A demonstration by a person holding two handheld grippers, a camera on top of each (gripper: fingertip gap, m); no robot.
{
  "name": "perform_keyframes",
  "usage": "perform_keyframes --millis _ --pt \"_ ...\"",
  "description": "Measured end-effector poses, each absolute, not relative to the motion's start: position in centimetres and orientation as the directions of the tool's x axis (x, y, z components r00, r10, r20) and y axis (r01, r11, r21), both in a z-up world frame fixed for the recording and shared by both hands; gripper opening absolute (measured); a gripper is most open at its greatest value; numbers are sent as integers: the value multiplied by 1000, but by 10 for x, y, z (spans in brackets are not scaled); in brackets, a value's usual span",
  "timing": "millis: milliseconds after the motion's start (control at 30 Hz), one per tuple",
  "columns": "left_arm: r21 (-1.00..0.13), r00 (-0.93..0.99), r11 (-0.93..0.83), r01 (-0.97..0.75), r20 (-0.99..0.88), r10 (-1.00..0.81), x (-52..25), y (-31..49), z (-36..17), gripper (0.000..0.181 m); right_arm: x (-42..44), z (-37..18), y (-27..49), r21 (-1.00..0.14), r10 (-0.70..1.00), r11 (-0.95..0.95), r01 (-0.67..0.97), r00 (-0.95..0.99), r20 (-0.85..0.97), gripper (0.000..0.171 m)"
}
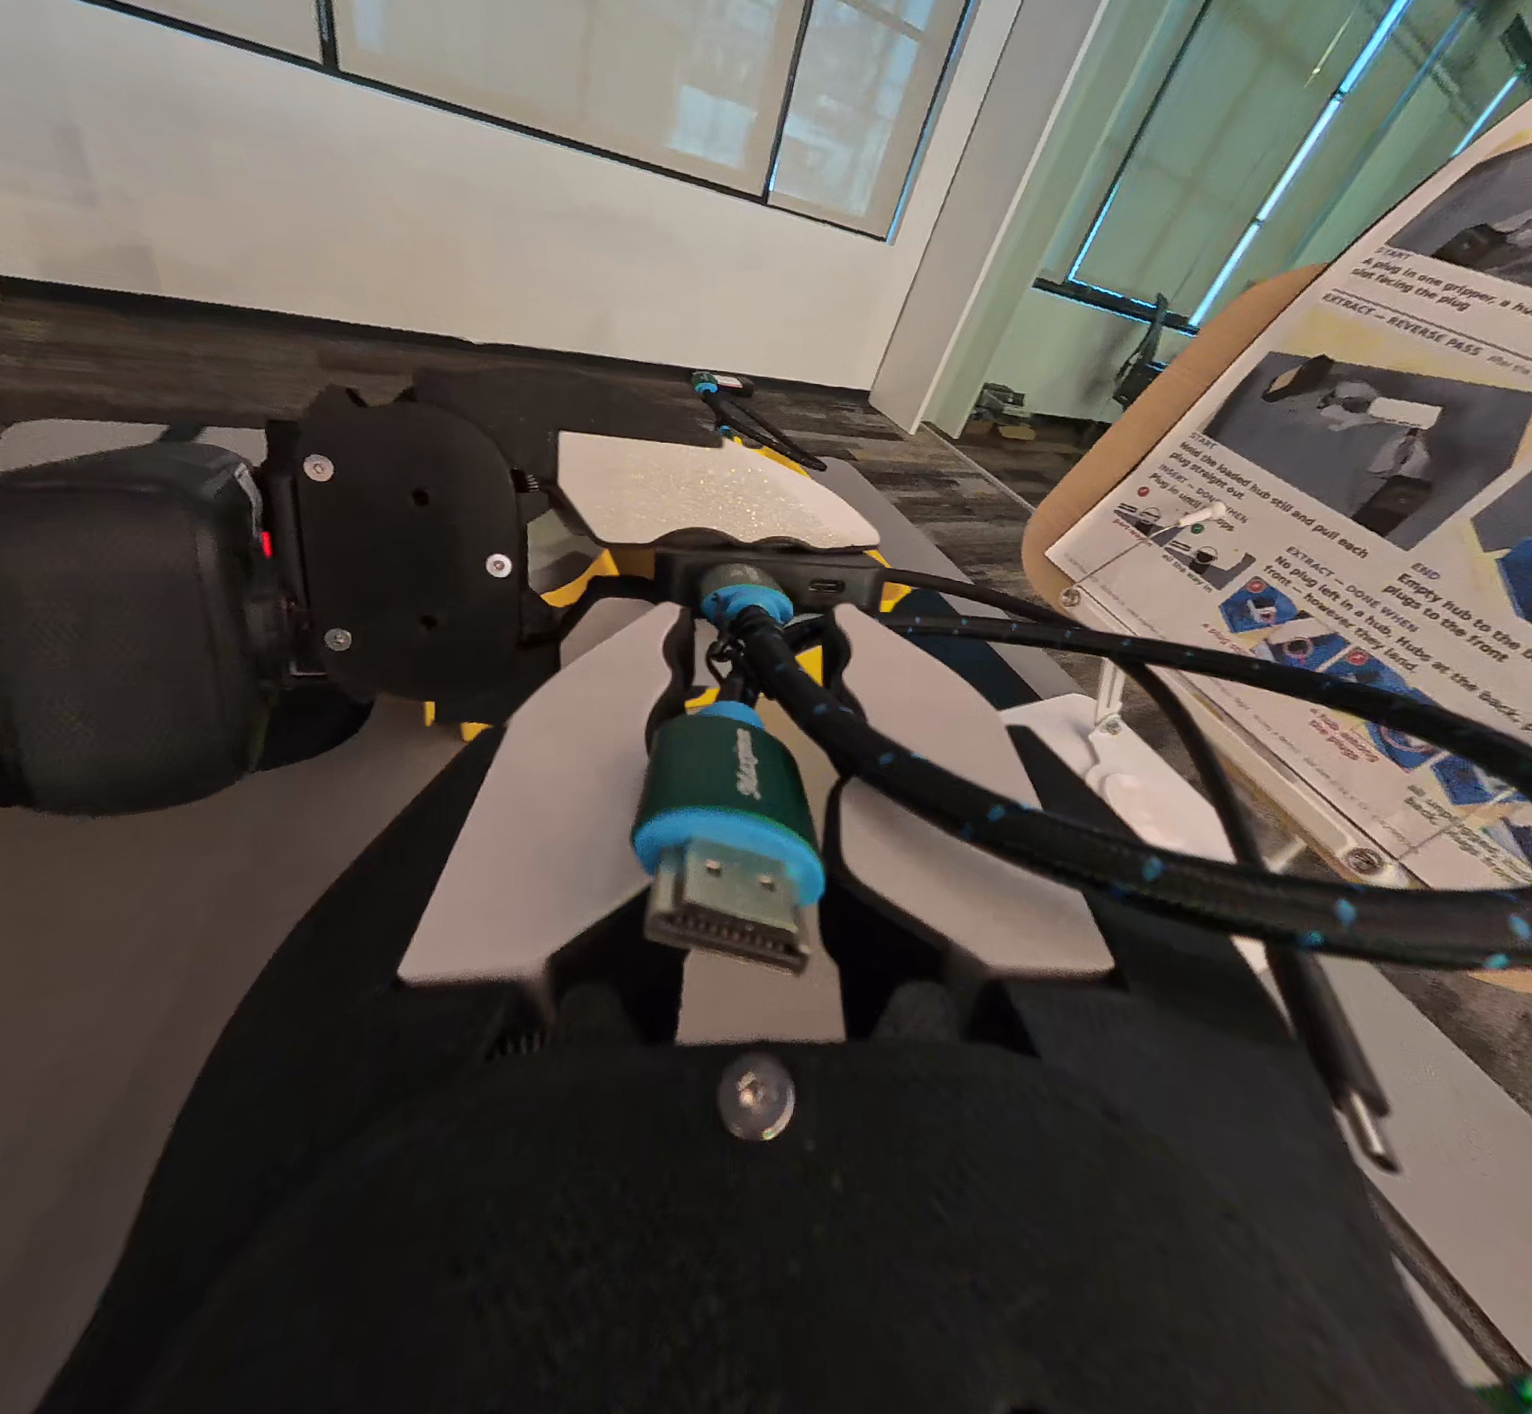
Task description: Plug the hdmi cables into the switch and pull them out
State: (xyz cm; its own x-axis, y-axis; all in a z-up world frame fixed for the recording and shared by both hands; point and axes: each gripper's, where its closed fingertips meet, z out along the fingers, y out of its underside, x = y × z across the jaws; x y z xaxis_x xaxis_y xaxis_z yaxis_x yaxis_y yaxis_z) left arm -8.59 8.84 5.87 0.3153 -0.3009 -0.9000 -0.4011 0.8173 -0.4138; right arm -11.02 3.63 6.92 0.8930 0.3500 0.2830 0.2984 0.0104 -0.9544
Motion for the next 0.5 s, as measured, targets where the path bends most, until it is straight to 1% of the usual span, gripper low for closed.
perform_keyframes --millis 167,267,367,500 --pt "-414 295 830 -375 -902 -316 -83 82 55 14 -119 69 35 -972 418 26 233 881 222 30" --pt "-400 292 838 -372 -907 -303 -82 79 55 14 -116 69 35 -968 394 35 250 886 243 21" --pt "-390 280 842 -373 -913 -298 -82 78 52 14 -116 67 35 -964 389 6 265 888 246 21" --pt "-332 283 862 -384 -931 -232 -80 77 52 16 -114 65 34 -966 395 -24 258 890 228 21"
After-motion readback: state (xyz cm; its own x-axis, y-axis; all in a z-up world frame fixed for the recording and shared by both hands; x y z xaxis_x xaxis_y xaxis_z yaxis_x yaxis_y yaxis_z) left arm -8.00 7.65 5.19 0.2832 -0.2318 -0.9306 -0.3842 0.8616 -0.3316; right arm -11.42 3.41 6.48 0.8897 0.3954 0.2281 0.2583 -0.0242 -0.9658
